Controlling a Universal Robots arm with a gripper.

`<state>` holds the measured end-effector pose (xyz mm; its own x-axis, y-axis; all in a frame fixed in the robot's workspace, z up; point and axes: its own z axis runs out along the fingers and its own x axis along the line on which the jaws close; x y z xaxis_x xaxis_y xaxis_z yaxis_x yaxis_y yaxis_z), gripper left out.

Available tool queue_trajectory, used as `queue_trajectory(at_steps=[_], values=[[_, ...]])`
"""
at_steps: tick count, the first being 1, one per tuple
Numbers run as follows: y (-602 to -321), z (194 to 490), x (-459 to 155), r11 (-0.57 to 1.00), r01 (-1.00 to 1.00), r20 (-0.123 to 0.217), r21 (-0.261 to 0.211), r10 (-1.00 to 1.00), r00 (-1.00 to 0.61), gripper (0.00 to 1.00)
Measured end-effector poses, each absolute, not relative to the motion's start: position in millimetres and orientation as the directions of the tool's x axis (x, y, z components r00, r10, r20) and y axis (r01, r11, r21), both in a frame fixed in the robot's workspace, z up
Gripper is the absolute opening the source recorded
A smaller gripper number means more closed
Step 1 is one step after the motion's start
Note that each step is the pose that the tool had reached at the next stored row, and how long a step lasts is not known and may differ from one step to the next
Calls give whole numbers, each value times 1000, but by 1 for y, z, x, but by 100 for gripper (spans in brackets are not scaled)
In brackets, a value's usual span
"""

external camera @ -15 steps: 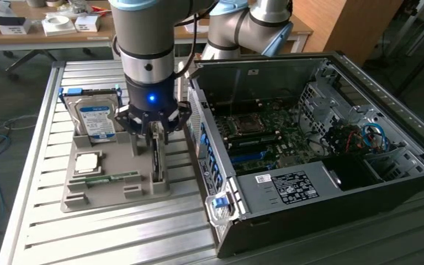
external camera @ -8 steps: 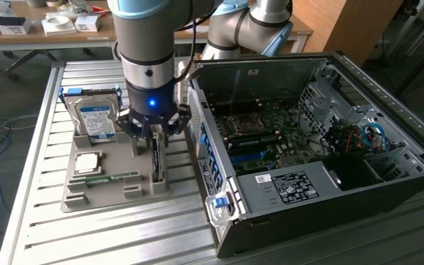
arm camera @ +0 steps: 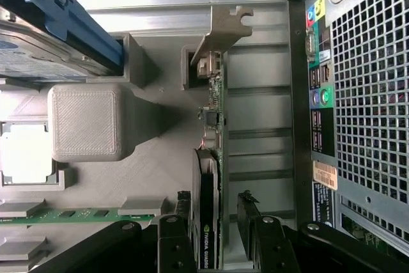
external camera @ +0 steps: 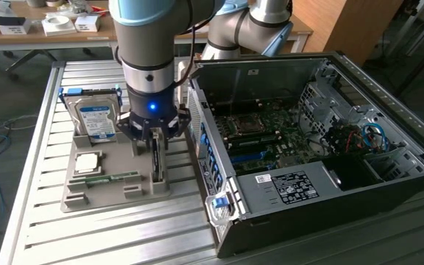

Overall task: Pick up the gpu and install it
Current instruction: 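Pick up the gpu and move the gpu toward the slot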

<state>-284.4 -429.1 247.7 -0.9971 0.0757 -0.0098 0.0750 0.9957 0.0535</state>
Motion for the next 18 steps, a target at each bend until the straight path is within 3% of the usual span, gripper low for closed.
queue_trajectory(at_steps=[18], values=[[-429,237,-286,996,76,-8,53,76,-997,43]])
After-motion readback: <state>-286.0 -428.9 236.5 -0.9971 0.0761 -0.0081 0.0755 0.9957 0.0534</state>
